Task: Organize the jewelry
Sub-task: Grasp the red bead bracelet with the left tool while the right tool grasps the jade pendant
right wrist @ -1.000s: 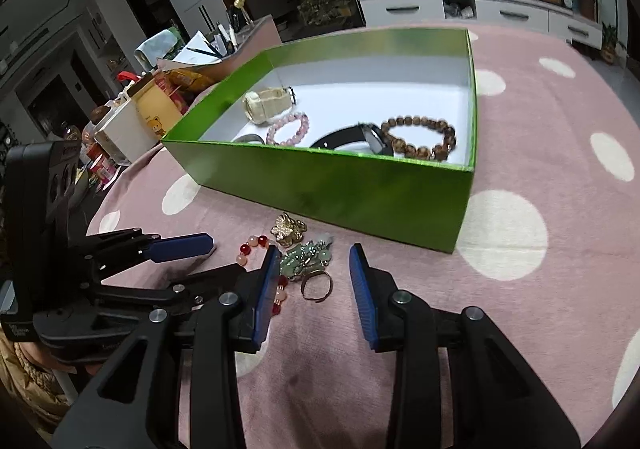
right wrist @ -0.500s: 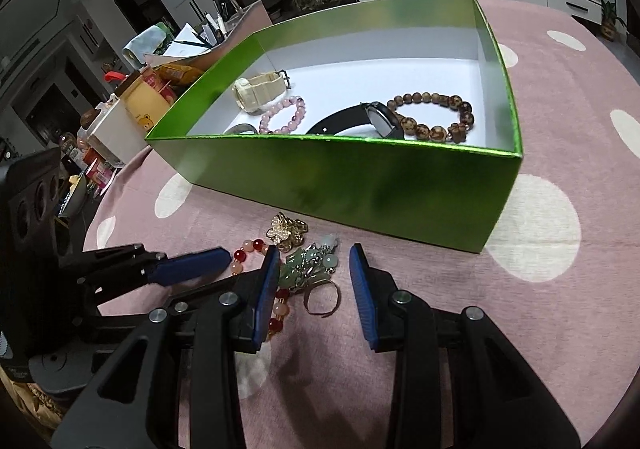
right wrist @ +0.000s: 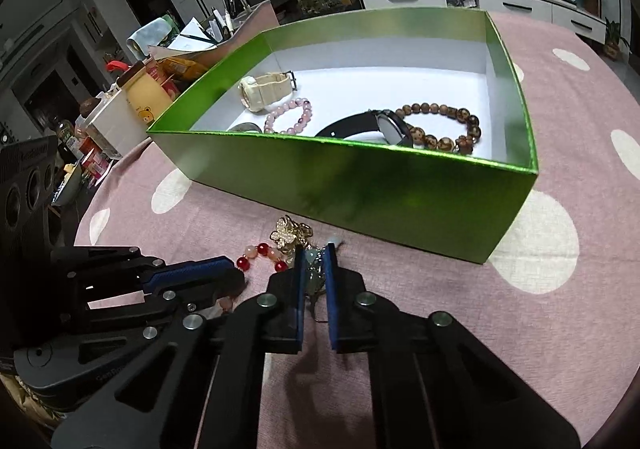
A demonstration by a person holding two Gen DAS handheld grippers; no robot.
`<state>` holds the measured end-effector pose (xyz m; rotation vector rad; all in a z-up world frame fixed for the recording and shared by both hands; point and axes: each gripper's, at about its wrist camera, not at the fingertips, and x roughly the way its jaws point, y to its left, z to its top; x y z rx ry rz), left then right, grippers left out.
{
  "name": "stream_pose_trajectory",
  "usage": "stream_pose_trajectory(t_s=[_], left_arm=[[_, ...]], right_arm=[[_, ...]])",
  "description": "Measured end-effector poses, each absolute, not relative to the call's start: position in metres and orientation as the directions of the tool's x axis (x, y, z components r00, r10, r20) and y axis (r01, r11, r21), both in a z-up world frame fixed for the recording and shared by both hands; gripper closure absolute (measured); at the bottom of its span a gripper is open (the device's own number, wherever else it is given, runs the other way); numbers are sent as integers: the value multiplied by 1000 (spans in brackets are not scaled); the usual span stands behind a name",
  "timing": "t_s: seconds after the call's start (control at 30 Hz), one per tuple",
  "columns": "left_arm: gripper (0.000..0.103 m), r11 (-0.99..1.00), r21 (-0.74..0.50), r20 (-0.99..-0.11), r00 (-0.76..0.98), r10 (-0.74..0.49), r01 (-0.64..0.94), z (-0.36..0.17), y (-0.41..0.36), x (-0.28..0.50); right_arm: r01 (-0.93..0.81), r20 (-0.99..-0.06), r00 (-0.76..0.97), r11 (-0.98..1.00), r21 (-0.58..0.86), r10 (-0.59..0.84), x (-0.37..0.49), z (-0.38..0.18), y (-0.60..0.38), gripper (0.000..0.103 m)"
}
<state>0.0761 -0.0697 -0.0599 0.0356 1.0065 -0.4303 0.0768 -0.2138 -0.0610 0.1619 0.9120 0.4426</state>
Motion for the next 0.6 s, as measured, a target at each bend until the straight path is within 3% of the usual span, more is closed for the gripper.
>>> stream_pose_trajectory(t_s=[0.6], left_arm=[[96,903,-221,-762,512,-396,369,-32,-55,68]], right_arm=[[-350,-589,613,850,393,525,62,-20,-234,98]])
